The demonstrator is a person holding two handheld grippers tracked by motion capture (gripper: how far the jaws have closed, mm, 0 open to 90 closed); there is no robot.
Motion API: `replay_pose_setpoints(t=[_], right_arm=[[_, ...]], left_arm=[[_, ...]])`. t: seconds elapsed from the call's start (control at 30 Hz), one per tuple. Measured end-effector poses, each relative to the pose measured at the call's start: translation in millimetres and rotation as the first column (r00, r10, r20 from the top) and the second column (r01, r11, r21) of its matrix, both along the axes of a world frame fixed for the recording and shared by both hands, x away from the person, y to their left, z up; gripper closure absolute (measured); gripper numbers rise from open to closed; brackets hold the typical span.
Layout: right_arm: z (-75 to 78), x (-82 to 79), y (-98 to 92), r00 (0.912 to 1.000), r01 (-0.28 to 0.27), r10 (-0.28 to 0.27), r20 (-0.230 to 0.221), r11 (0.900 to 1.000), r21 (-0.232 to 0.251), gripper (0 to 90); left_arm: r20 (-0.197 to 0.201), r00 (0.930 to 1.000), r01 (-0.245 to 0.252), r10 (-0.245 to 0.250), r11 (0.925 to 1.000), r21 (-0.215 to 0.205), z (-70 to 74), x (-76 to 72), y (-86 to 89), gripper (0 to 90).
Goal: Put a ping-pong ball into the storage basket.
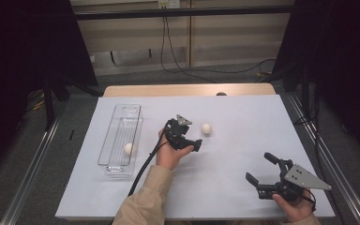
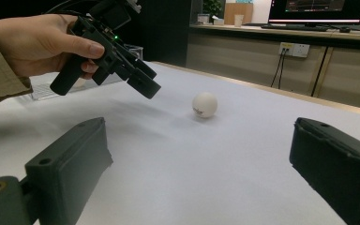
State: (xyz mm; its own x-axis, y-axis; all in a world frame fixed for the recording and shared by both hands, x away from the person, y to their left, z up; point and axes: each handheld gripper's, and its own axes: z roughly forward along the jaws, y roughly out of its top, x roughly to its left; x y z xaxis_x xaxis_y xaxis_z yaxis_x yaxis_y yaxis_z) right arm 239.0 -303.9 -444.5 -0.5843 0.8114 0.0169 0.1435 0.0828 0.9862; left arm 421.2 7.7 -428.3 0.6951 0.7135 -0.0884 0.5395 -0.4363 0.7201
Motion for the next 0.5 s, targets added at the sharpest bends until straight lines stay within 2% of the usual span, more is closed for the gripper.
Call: replay_pose_setpoints(t=[0.5], right_arm=[[0.1, -0.1, -0.2, 1.0000, -0.001, 0.001, -0.002, 1.000, 0.003, 4.4]], left_arm=[[-0.004, 1.0000, -0.005, 0.005, 1.0000, -0.003, -5.1, 5.3, -7.7, 12.2]])
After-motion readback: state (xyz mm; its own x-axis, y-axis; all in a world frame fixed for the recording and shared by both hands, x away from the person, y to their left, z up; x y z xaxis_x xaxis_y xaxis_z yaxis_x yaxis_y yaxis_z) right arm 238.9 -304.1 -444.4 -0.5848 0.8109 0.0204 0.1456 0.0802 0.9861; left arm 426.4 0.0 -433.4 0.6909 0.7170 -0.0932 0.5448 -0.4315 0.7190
